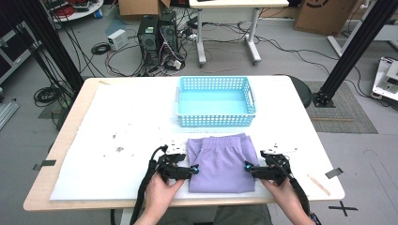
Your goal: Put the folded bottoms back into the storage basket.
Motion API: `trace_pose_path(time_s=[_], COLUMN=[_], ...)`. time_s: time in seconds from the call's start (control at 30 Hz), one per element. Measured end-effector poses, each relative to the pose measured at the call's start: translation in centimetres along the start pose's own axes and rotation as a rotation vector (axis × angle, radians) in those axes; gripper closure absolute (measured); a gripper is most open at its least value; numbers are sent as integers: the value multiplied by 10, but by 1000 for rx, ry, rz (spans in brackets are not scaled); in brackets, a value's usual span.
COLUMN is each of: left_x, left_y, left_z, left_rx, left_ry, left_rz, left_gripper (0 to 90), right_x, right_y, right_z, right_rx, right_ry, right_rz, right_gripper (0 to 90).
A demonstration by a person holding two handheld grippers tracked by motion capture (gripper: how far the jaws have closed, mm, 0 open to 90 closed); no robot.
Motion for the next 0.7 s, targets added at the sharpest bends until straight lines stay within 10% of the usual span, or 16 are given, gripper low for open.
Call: trace_pose_path(time_s=[0.37,0.7], left_x=[9,16], left_y=[-7,-11], left_z=[-8,-13], left_rx=[-35,-1], left_ry=[30,4], left_rz=[-6,-5], left_gripper=[402,581], right_x=[9,10], right_y=[3,-1], right_z=[5,11], right_rx=[23,-3], right_ry=[-9,-11], right_rz=[73,49], right_gripper=[219,585])
Point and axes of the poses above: each handheld gripper's, and its own axes: x roughly forward along the jaws, y roughly out of its underside, z roughly to its left, the point moved 8 cm from there along x, roughly forward along the jaws, and after that the axes turned 1 degree about x, right-handed, at the moved point
